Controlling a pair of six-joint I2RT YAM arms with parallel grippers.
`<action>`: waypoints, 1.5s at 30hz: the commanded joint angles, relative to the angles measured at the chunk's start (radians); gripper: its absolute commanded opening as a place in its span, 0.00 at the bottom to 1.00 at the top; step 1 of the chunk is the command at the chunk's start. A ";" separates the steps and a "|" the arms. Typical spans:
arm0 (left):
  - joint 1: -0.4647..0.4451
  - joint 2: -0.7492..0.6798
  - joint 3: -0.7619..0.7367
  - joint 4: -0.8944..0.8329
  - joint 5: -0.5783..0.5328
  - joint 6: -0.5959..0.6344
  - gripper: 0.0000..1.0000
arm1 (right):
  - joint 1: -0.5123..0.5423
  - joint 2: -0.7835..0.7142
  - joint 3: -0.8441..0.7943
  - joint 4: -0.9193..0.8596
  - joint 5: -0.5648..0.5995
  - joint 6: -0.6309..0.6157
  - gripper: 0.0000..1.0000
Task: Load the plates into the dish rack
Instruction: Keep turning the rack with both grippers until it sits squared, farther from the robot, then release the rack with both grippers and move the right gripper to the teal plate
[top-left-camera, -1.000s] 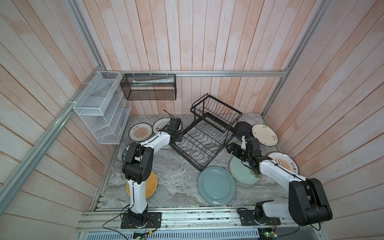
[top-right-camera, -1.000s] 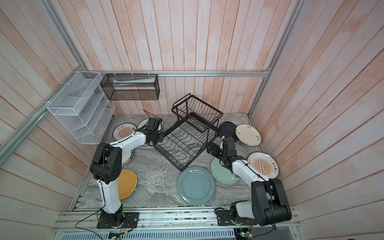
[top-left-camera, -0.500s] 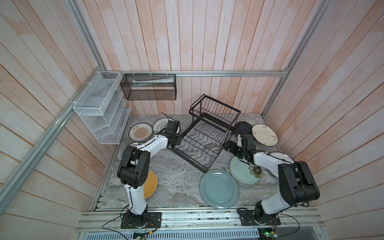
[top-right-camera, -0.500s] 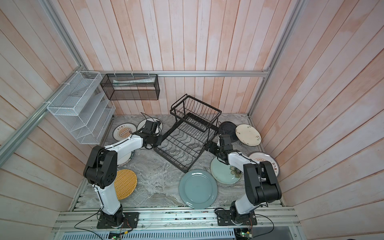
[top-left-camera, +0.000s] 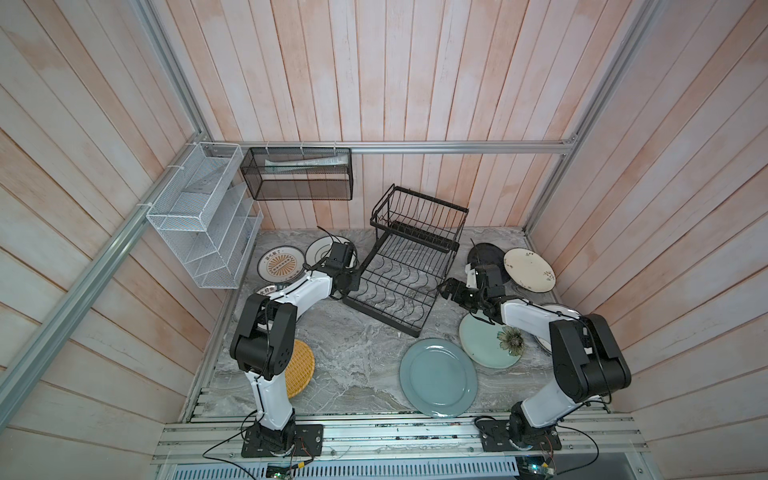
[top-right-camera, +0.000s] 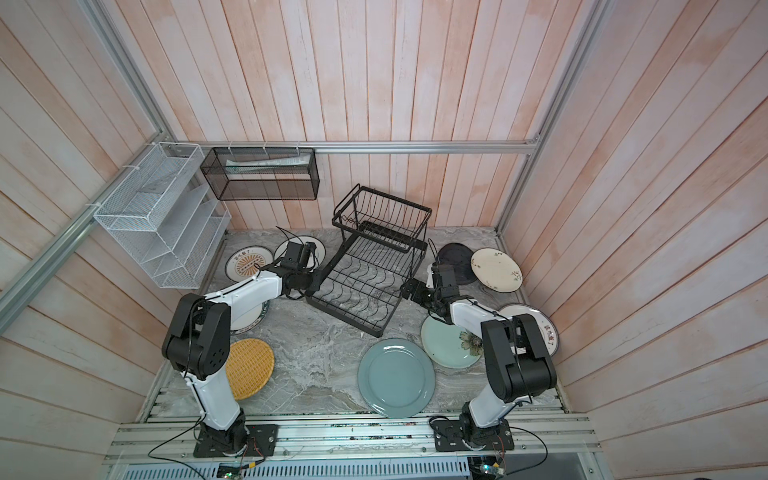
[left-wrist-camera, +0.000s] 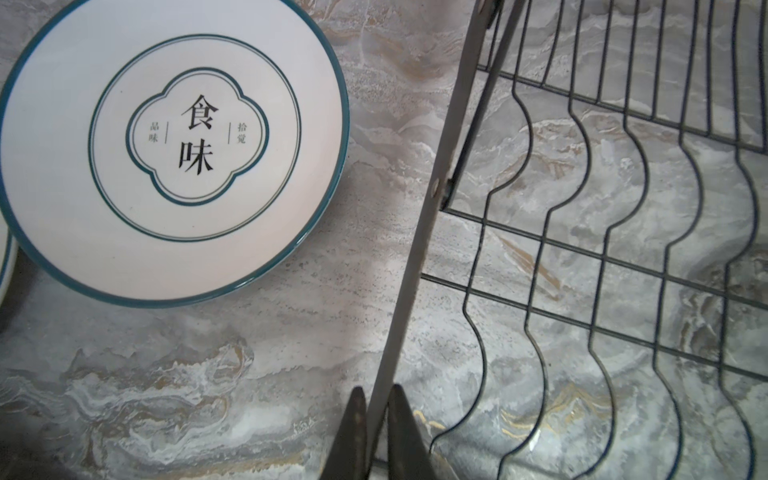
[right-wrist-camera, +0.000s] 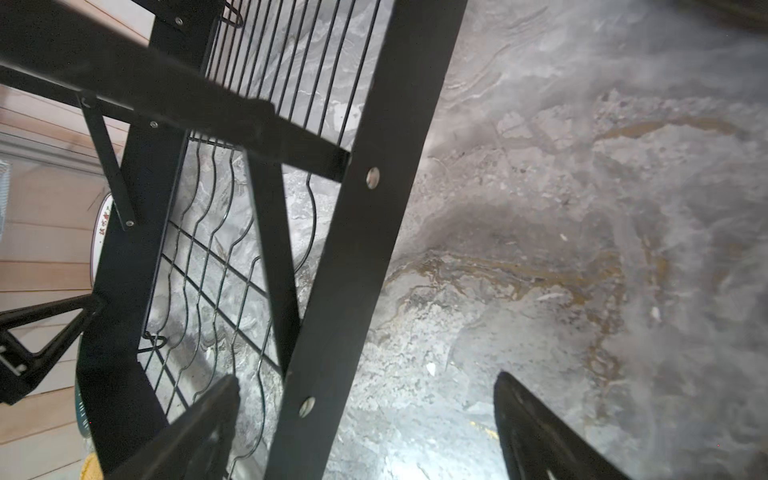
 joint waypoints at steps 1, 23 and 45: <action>0.023 -0.062 -0.050 -0.017 -0.068 -0.109 0.00 | 0.004 0.013 0.019 0.023 -0.031 -0.008 0.95; 0.100 -0.308 -0.297 -0.066 -0.154 -0.351 0.00 | 0.099 0.005 0.107 -0.054 -0.038 -0.042 0.96; 0.115 -0.600 -0.231 -0.123 0.089 -0.312 0.81 | 0.237 -0.560 -0.245 -0.384 0.058 0.090 0.00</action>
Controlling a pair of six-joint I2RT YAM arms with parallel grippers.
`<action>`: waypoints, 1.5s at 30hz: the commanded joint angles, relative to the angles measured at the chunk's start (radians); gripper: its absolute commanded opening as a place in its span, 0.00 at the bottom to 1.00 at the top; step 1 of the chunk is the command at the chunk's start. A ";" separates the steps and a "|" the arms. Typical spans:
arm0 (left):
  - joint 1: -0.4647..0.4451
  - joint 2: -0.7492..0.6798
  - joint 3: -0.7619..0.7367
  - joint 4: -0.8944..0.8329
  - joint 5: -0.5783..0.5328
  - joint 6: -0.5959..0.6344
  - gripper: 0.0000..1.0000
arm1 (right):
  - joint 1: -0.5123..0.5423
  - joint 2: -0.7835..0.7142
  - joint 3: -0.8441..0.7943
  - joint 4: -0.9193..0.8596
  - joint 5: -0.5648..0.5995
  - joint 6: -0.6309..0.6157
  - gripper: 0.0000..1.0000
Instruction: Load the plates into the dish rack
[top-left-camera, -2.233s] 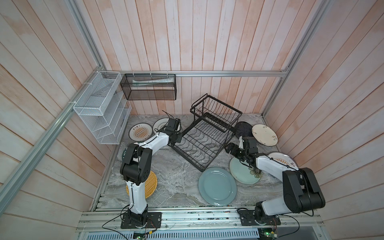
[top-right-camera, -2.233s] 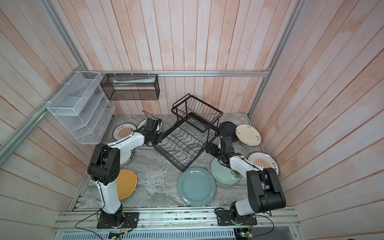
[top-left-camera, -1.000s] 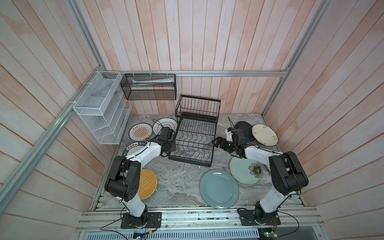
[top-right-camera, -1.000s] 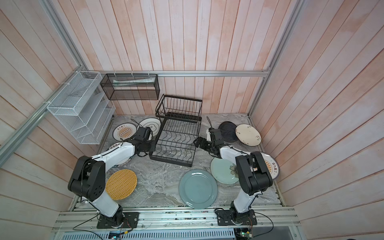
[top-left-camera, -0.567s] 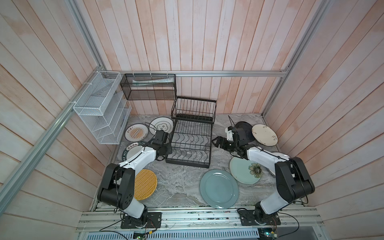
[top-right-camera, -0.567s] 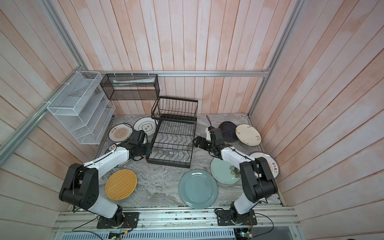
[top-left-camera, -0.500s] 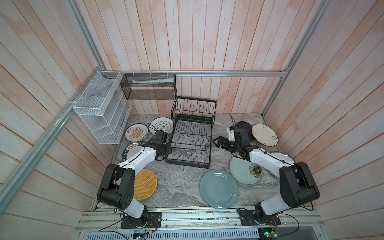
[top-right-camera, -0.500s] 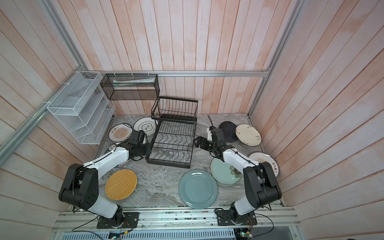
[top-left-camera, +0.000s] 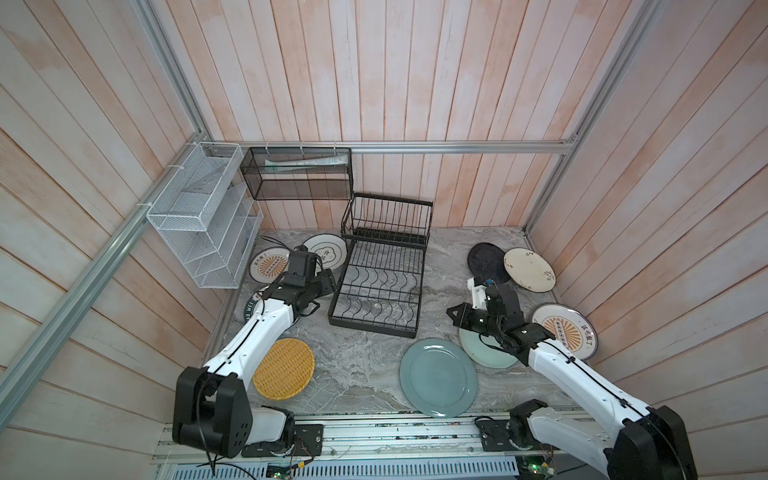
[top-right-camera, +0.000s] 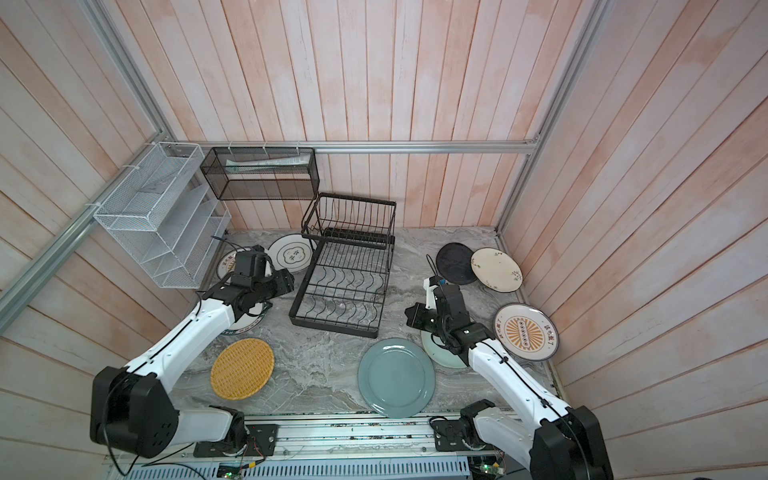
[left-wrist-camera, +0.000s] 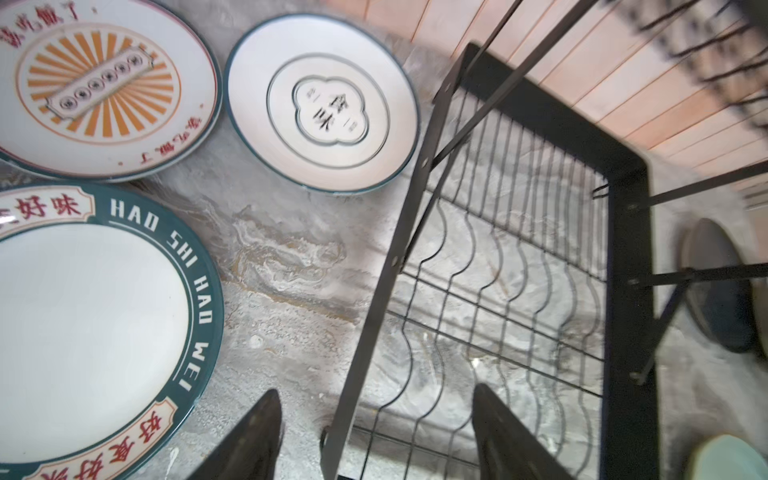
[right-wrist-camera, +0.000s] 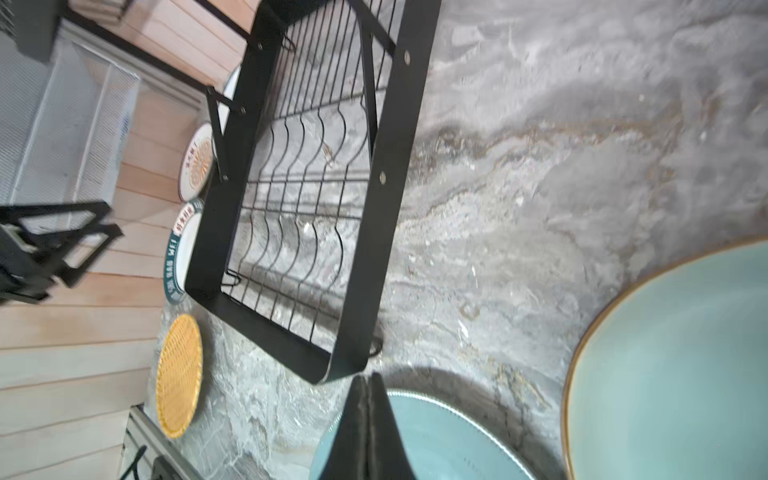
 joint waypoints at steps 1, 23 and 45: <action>0.000 -0.100 0.006 -0.022 0.085 0.006 0.85 | 0.069 0.005 -0.049 -0.092 0.056 0.067 0.00; 0.000 -0.390 -0.167 -0.070 0.244 0.077 1.00 | 0.229 0.212 -0.123 -0.088 0.220 0.185 0.00; 0.001 -0.482 -0.226 -0.054 0.391 0.011 1.00 | 0.032 0.445 0.010 -0.048 0.321 0.095 0.00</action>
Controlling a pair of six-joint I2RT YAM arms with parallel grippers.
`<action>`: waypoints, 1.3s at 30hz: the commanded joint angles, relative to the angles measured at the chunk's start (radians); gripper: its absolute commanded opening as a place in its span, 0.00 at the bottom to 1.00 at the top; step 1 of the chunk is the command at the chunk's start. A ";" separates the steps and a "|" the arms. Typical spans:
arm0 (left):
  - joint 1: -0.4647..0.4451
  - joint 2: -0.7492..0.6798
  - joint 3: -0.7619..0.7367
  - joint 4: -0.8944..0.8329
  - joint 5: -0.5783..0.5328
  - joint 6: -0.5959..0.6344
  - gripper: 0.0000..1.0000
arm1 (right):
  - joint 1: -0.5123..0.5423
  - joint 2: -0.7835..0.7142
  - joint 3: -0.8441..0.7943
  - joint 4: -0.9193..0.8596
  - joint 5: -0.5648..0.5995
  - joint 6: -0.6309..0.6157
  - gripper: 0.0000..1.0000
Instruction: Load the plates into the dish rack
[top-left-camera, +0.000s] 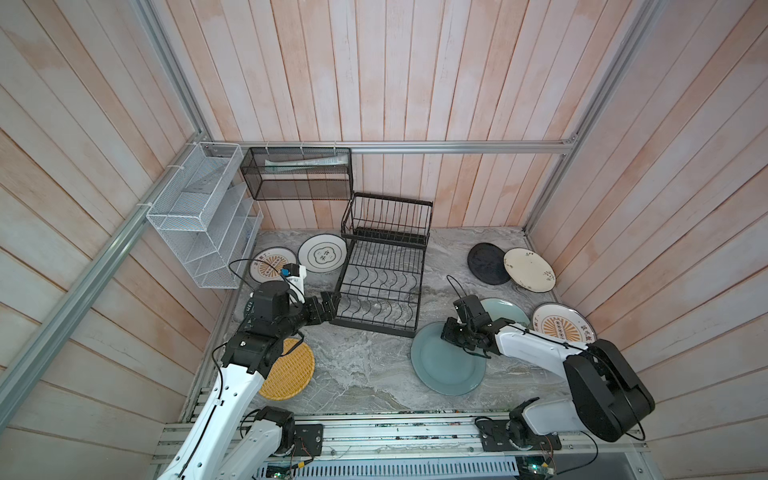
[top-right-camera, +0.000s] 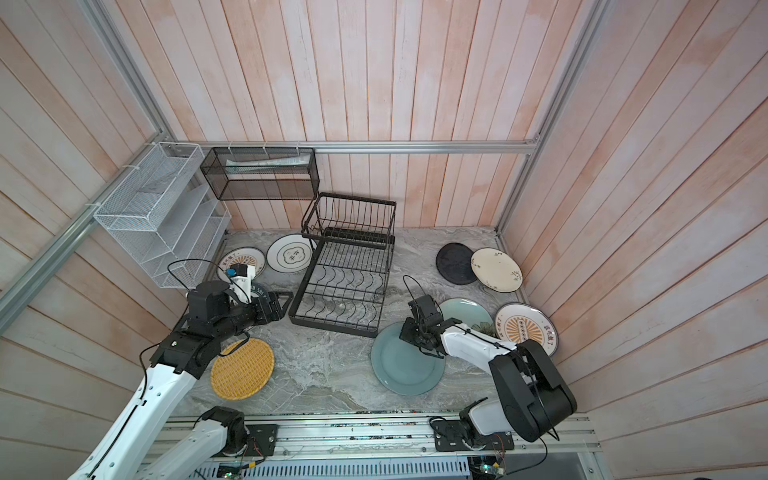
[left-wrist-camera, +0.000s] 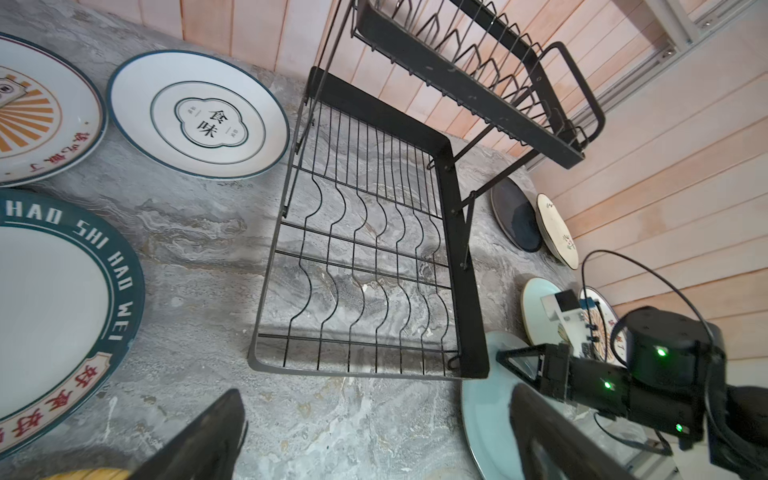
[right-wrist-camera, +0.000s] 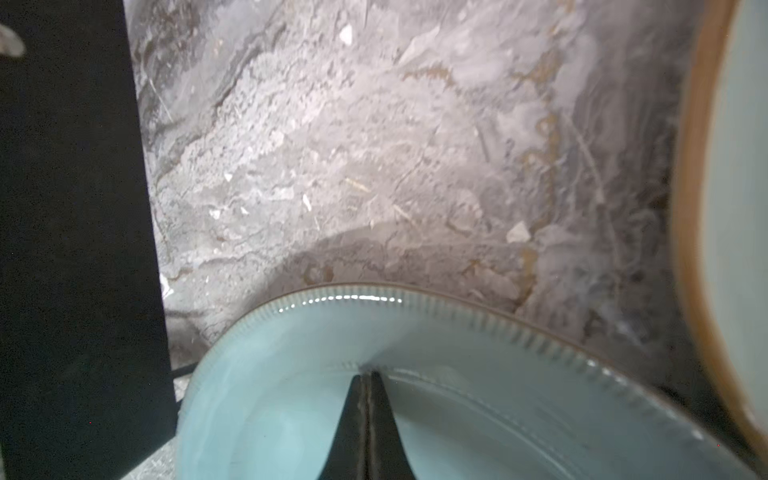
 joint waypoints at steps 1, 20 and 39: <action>0.000 -0.008 -0.039 0.038 0.133 -0.043 1.00 | -0.031 0.073 0.014 -0.066 0.071 -0.065 0.00; -0.532 0.133 -0.432 0.660 0.092 -0.480 0.89 | -0.350 -0.456 -0.117 -0.218 -0.145 -0.188 0.65; -0.695 0.783 -0.326 1.137 0.067 -0.606 0.83 | -0.385 -0.451 -0.274 -0.148 -0.171 -0.094 0.69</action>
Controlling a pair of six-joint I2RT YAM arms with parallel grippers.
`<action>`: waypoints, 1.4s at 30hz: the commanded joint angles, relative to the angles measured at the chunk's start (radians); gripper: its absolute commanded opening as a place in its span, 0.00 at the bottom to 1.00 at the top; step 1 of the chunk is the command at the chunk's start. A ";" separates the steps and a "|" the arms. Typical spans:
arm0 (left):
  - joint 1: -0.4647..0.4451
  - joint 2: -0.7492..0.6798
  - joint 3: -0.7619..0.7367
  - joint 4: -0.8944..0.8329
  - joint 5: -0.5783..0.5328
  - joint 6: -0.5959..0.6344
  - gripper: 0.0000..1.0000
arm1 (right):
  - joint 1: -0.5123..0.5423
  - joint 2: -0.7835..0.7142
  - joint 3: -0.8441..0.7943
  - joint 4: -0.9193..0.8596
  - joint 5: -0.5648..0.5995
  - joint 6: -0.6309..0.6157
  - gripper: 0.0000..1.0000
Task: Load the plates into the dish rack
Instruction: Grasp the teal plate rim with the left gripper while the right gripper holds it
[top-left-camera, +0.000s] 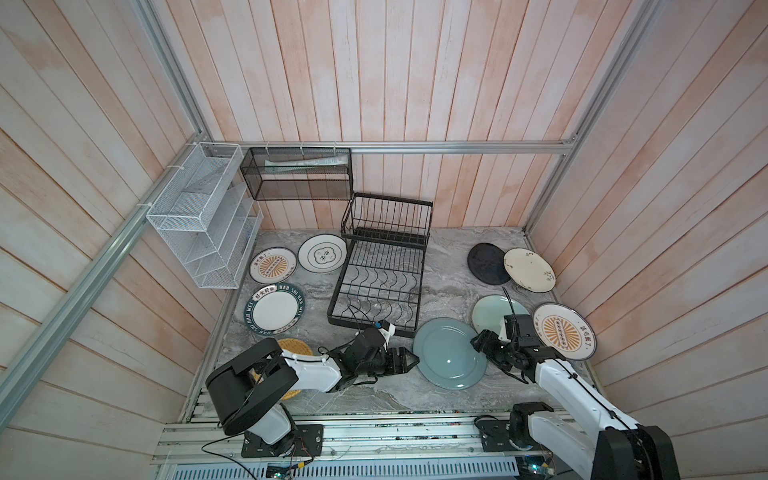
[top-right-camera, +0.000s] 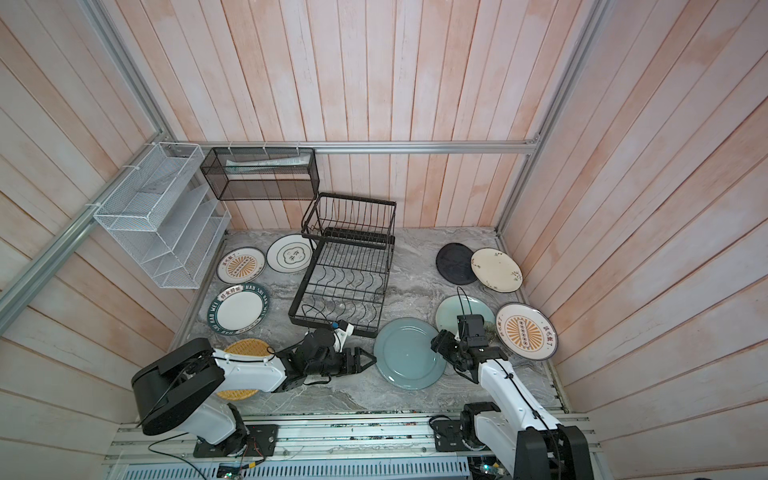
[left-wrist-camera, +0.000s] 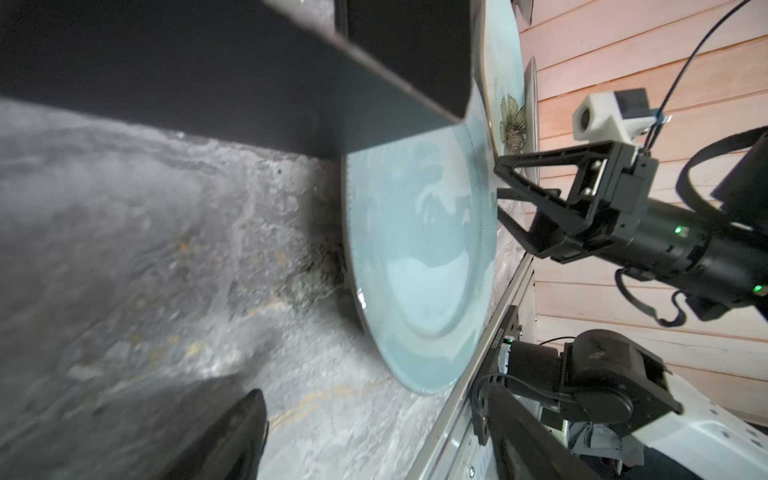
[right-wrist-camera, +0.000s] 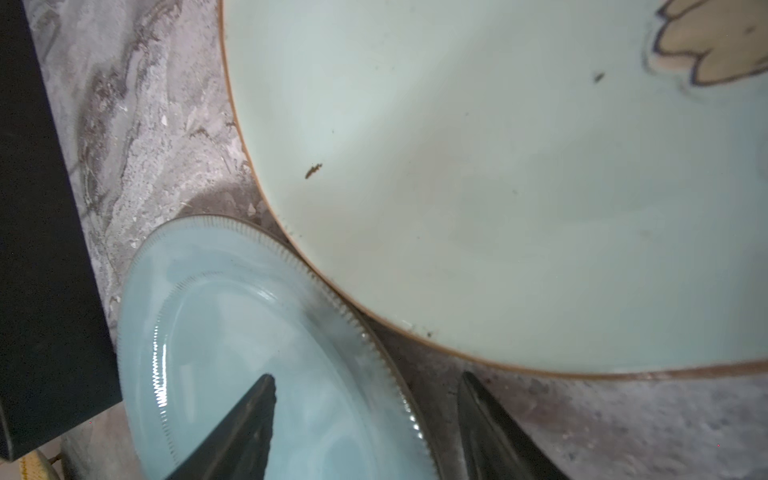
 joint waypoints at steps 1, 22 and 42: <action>-0.005 0.066 0.032 0.124 0.021 -0.024 0.82 | -0.005 0.000 -0.019 0.032 -0.025 -0.002 0.69; -0.019 0.365 0.079 0.472 0.057 -0.123 0.71 | 0.004 0.033 -0.071 0.126 -0.109 -0.013 0.53; -0.029 0.342 0.032 0.577 -0.004 -0.347 0.08 | 0.012 -0.081 -0.071 0.083 -0.126 0.017 0.51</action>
